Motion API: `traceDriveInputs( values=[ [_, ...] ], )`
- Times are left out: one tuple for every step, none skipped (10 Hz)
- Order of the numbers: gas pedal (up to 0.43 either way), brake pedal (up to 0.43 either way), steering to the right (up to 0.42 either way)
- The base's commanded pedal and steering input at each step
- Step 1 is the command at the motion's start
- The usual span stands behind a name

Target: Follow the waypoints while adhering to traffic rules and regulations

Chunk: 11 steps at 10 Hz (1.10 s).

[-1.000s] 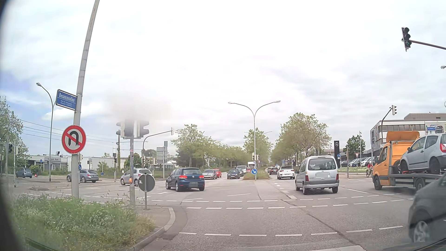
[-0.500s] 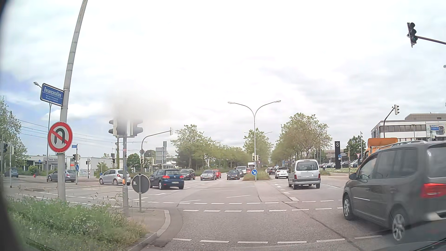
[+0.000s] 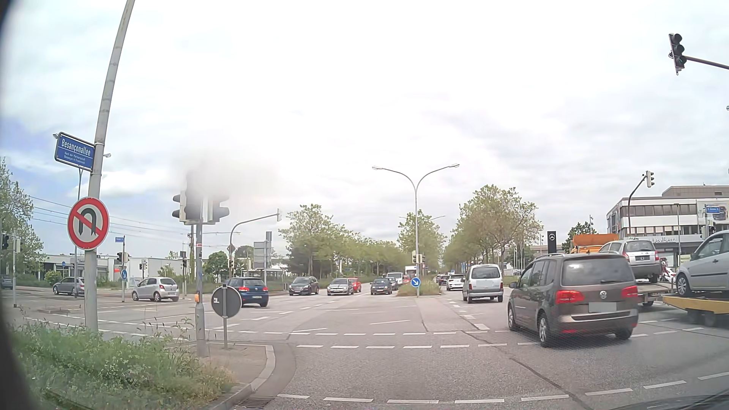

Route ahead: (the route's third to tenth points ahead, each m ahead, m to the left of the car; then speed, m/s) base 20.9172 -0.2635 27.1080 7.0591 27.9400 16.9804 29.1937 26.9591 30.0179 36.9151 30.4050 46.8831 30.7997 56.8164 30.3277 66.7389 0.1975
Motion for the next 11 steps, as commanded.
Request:
traceDriveInputs(
  values=[
    [0.000, 0.177, 0.002],
    [0.000, 0.177, 0.003],
    [0.000, 0.177, 0.002],
    [0.000, 0.177, 0.002],
    [0.000, 0.183, 0.002],
    [0.000, 0.189, 0.002],
    [0.000, 0.207, 0.002],
    [0.000, 0.220, 0.002],
    [0.000, 0.226, 0.002],
    [0.000, 0.226, 0.002],
    [0.000, 0.232, 0.002]
  ],
)
